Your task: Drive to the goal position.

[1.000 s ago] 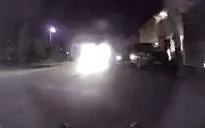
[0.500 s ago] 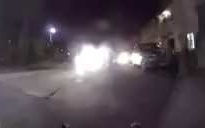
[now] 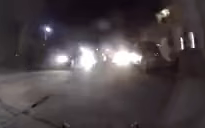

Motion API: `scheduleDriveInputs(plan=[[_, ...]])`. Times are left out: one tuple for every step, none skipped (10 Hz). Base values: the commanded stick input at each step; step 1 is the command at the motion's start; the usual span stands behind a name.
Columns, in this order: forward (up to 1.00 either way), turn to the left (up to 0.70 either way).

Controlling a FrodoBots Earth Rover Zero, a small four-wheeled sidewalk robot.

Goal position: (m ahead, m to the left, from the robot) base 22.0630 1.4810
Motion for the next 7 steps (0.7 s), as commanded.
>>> scheduleDriveInputs(plan=[[0.85,0.0],[0.85,0.0],[0.85,0.0],[0.85,0.0],[0.85,0.0],[0.85,0.0],[0.85,0.0]])
